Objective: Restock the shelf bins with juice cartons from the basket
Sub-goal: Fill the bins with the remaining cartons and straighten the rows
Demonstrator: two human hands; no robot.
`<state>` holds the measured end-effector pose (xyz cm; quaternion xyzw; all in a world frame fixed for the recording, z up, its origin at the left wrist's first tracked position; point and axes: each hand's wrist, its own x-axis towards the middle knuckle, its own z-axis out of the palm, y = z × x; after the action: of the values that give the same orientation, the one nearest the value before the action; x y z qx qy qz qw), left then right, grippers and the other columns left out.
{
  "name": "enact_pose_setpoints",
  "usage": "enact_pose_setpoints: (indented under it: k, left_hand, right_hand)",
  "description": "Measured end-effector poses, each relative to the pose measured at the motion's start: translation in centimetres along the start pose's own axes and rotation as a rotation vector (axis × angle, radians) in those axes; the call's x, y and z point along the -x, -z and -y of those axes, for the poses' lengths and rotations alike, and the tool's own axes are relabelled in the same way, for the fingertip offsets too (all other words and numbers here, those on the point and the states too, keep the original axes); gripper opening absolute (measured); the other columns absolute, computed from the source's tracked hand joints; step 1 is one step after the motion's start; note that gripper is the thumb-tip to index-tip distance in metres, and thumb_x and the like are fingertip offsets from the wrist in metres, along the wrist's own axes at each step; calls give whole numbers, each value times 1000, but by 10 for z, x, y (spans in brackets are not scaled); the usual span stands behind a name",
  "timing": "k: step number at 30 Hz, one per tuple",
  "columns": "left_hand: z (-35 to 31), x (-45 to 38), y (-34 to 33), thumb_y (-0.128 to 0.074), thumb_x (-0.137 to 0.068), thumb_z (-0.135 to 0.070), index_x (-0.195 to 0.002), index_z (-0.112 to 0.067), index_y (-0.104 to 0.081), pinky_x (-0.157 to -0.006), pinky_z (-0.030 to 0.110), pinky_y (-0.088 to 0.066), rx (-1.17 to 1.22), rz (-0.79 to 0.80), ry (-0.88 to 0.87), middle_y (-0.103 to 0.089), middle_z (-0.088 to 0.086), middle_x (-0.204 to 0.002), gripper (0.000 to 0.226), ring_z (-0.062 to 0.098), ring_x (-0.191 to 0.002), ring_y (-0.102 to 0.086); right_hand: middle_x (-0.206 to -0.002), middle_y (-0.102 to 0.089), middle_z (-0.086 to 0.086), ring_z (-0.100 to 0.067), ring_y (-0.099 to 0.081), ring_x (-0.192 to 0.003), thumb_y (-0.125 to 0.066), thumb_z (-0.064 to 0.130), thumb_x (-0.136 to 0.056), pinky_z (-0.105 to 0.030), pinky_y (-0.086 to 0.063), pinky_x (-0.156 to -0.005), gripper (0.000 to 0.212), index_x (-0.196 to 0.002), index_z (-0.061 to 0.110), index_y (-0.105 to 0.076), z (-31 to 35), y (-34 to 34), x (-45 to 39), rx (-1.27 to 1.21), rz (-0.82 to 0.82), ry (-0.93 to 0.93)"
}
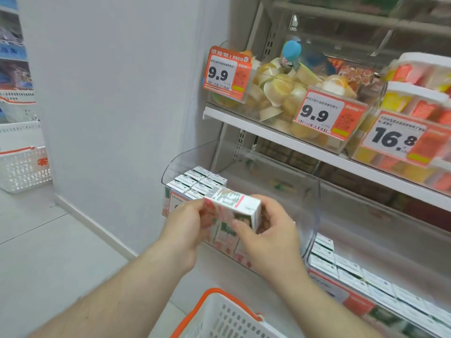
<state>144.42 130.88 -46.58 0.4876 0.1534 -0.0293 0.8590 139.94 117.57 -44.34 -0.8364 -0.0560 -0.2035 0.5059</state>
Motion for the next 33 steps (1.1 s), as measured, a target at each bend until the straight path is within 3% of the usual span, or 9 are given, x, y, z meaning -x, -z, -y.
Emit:
enact_pose_setpoints:
  k: [2, 5, 10, 13, 16, 19, 25, 30, 33]
  left_hand:
    - [-2, -3, 4, -55, -91, -16, -86, -15, -59, -67, 30, -40, -193, -103, -85, -61, 4, -81, 6, 21, -78, -55]
    - [-1, -10, 3, -65, -89, -26, -86, -14, -52, -64, 30, -40, -226, -159, -105, -61, 4, -78, 17, 17, -71, -54]
    - [13, -30, -3, -73, -79, -28, -84, -17, -44, -54, 29, -30, -195, -179, -9, -54, 6, -80, 32, 17, -65, -42]
    - [19, -35, -5, -71, -78, -23, -88, -18, -43, -55, 29, -29, -133, -180, 56, -49, 4, -79, 30, 18, -67, -40]
    - [22, -38, -7, -70, -77, -22, -91, -18, -44, -59, 30, -33, -67, -177, 77, -50, 2, -80, 30, 18, -70, -45]
    - [23, -38, -9, -69, -80, -21, -96, -18, -45, -58, 30, -37, -13, -179, 101, -54, 1, -80, 29, 15, -68, -51]
    - [22, -35, -15, -67, -83, -23, -105, -17, -47, -54, 27, -38, 26, -205, 118, -59, 1, -87, 30, 13, -66, -55]
    - [24, -38, -12, -68, -81, -24, -98, -21, -45, -62, 33, -48, 28, -204, 124, -64, 5, -100, 29, 18, -79, -61]
    - [24, -37, -11, -67, -84, -23, -99, -21, -44, -57, 31, -46, 37, -178, 129, -66, 3, -96, 28, 15, -74, -64]
  right_hand:
    - [-103, -69, 20, 1, -60, -96, -78, 12, -79, -16, -49, -82, 40, -111, 33, -64, 3, 14, -25, 234, -17, 168]
    - [-122, -66, 0, -18, -59, -108, -71, 12, -83, -36, -49, -94, 47, -128, 18, -60, -2, 22, -73, 605, 7, 346]
    - [-127, -60, -9, -34, -56, -114, -60, 14, -89, -39, -48, -93, 50, -138, 21, -49, -30, 0, -149, 855, 201, 31]
    - [-139, -55, -10, -31, -57, -120, -56, 10, -91, -36, -51, -91, 57, -146, 19, -44, -51, -18, -176, 758, 329, -201]
    - [-114, -66, -11, -26, -69, -89, -60, 4, -88, -36, -58, -71, 55, -141, 15, -51, -68, -32, -191, 496, 402, -439]
    - [-92, -66, -15, -25, -58, -65, -58, -1, -81, -30, -45, -53, 42, -123, 4, -64, -73, -42, -194, 377, 475, -548]
    - [-100, -70, -20, -29, -62, -67, -53, 10, -54, -33, -52, -57, 62, -113, 6, -70, -77, -33, -193, 75, 466, -701]
    - [-99, -74, -15, -30, -70, -74, -51, 16, -86, -40, -56, -78, 36, -114, 0, -67, -84, -26, -195, -19, 507, -814]
    - [-102, -75, -13, -26, -72, -72, -50, 20, -96, -33, -58, -71, 34, -119, 2, -67, -83, -28, -194, -11, 545, -859]
